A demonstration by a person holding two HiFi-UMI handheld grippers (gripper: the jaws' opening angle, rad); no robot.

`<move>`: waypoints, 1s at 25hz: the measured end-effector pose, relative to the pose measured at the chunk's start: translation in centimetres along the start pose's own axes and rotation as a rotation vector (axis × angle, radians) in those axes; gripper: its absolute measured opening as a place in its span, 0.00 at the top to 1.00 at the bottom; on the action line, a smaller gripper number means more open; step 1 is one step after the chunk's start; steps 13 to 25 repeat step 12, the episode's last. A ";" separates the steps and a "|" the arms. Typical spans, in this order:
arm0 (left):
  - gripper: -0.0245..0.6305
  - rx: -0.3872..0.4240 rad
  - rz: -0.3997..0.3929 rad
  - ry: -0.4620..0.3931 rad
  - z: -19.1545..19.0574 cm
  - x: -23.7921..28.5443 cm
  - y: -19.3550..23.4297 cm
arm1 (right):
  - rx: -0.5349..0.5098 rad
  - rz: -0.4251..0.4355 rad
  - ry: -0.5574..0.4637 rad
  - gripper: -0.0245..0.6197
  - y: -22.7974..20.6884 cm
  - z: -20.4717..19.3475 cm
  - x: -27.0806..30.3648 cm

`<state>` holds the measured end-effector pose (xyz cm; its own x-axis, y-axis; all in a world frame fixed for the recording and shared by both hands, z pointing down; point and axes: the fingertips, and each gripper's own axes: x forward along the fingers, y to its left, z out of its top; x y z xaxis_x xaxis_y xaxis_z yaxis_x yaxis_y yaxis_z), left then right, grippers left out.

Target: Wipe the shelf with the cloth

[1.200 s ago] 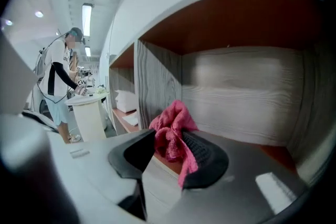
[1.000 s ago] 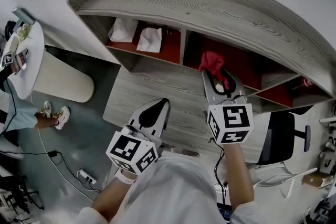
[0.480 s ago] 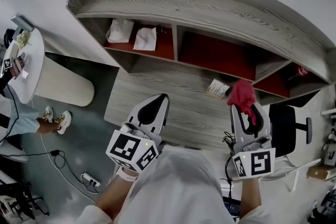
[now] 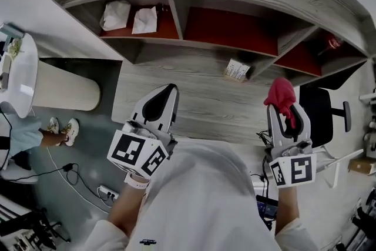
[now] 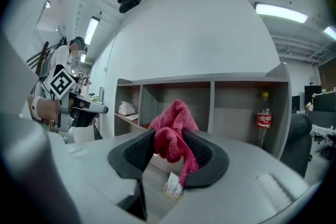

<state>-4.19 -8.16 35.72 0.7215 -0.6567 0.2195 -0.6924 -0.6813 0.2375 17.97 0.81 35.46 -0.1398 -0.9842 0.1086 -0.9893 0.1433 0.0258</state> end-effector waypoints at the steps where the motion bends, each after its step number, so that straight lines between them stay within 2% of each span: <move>1: 0.95 0.002 -0.010 0.002 -0.1 0.2 -0.3 | 0.003 -0.002 -0.009 0.71 -0.1 0.3 0.0; 12: 0.95 0.005 -0.056 -0.015 0.8 1.9 -2.5 | -0.034 0.086 -0.065 0.71 2.4 2.5 1.7; 25: 0.95 0.005 -0.056 -0.015 0.8 1.9 -2.5 | -0.034 0.086 -0.065 0.71 2.4 2.5 1.7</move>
